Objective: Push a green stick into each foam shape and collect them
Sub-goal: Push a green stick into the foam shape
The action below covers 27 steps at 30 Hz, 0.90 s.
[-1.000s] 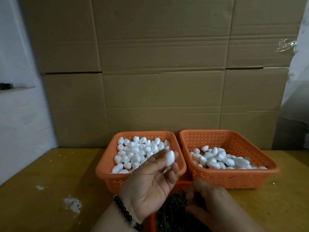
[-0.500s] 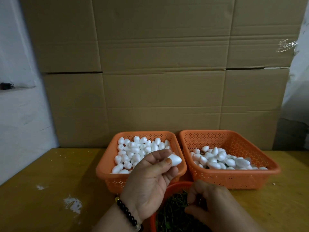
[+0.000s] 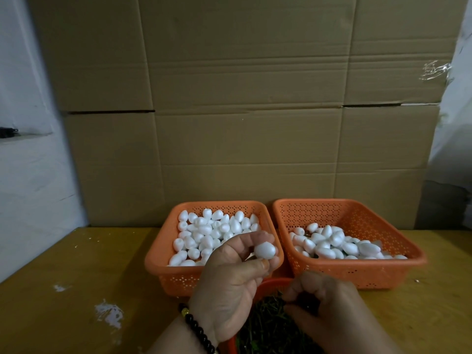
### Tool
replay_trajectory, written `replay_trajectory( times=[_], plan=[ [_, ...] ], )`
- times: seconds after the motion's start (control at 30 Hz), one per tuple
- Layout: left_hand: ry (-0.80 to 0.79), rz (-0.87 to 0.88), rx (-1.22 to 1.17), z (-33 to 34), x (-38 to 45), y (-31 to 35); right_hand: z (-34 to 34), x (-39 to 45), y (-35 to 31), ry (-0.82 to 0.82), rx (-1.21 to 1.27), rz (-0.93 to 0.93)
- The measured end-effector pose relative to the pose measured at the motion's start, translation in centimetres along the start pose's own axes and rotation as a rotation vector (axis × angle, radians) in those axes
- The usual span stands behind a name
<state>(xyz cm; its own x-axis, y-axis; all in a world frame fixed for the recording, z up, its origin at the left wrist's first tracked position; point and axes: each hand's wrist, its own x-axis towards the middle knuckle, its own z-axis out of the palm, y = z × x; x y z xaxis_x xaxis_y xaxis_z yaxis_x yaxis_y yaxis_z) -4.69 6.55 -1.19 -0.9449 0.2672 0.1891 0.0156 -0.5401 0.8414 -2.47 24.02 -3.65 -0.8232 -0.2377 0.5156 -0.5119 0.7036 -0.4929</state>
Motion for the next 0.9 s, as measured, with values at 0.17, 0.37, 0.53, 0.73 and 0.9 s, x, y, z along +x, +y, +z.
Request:
replay_trajectory(
  times=[0.17, 0.37, 0.53, 0.73, 0.9],
  plan=[
    [0.094, -0.027, -0.066, 0.0, 0.1, -0.2, 0.4, -0.1, 0.3, 0.082, 0.045, 0.006],
    [0.047, -0.105, 0.002, 0.0, 0.1, 0.0, 0.2, -0.1, 0.1, 0.220, 0.068, -0.038],
    [0.000, -0.156, -0.061, 0.0, 0.2, 0.0, 0.0, -0.1, 0.0, 0.278, 0.083, -0.025],
    [-0.055, -0.292, -0.188, 0.1, 0.3, 0.0, -0.1, -0.3, -0.8, 0.327, 0.179, -0.002],
    [-0.072, -0.355, -0.245, 0.0, 0.4, -0.3, 0.0, -0.3, -0.9, 0.340, 0.236, 0.022]
  ],
)
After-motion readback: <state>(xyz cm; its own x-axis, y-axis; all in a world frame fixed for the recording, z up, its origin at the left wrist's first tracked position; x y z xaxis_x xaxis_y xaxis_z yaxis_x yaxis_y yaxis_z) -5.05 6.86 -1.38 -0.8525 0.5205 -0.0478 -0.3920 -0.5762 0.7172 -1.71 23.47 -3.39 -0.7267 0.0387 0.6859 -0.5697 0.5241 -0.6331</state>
